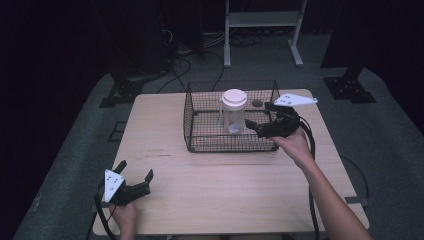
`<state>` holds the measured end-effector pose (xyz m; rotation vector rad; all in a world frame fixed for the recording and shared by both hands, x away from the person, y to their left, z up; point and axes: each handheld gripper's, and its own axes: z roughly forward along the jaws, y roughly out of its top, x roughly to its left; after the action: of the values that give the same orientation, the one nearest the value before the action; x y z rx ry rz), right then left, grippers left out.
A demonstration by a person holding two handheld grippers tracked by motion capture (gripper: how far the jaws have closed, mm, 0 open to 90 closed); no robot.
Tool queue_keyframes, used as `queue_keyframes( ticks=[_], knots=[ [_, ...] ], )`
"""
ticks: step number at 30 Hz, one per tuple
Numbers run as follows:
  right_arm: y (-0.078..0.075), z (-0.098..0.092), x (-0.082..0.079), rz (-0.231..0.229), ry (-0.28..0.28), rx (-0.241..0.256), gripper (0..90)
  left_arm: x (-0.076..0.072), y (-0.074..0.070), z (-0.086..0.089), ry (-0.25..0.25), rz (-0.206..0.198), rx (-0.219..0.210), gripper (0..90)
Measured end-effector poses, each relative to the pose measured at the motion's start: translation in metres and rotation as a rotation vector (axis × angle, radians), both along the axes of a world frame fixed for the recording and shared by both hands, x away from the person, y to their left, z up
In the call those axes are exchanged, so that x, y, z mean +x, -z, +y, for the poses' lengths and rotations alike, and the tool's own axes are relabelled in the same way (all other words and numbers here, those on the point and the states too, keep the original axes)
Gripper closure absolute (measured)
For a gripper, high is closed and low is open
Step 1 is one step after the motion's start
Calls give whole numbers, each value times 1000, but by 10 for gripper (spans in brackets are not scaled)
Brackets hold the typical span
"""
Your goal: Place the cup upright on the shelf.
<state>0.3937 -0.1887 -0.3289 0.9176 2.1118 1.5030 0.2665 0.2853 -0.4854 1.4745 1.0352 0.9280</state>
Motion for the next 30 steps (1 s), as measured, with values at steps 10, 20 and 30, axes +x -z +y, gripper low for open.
queue_keyframes(
  ticks=[10, 20, 30],
  knots=[
    [3, -7, -14, -1, -10, -35, 1, 0, 0, -1, -3, 0, 8, 0],
    [10, -12, -24, 7, -24, -39, 1, 0, 0, -1, -3, -1, 10, 0],
    [19, -20, -36, 10, -28, -21, 1, 0, 0, -1, -4, 0, 12, 0]
  ],
)
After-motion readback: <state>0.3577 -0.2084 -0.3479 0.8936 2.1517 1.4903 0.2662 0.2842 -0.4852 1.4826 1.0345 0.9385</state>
